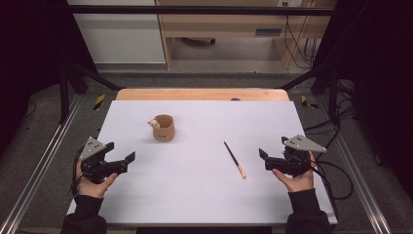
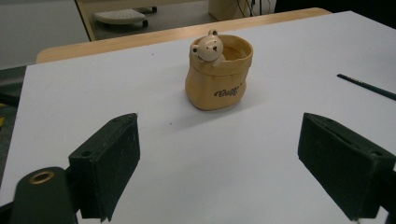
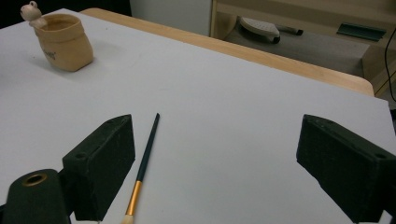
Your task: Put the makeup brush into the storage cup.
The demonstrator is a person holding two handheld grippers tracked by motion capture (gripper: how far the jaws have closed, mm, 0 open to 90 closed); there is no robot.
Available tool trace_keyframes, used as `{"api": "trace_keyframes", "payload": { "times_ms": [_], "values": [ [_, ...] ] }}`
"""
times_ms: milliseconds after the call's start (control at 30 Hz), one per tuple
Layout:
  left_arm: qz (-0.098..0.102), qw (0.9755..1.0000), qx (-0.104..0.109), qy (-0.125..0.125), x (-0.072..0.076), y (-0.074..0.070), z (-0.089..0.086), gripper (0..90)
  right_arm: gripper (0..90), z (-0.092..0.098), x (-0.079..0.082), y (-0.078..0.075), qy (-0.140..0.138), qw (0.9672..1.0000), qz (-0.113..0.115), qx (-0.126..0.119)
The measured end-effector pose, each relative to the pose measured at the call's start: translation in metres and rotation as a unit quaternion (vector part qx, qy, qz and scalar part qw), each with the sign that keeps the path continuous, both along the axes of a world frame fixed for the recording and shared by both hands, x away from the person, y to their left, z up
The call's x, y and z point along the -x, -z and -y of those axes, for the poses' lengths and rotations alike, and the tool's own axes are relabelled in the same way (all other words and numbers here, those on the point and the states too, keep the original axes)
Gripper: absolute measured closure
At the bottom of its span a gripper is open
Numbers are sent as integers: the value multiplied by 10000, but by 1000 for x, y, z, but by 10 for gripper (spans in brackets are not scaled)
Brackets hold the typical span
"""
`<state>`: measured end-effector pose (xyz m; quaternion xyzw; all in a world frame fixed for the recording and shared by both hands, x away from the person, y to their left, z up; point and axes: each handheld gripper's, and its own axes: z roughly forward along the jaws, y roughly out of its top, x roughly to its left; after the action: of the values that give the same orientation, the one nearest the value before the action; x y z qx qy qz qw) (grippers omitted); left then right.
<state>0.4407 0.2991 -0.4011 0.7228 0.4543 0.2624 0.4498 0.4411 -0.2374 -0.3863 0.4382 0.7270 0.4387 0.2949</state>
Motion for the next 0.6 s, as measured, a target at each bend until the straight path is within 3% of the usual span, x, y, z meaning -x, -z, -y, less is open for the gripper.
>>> {"api": "trace_keyframes", "payload": {
  "times_ms": [600],
  "values": [
    [-47,10000,-35,13,-1,3,1,117,98,-27,-16,0,-134,9992,-214,317]
  ]
}}
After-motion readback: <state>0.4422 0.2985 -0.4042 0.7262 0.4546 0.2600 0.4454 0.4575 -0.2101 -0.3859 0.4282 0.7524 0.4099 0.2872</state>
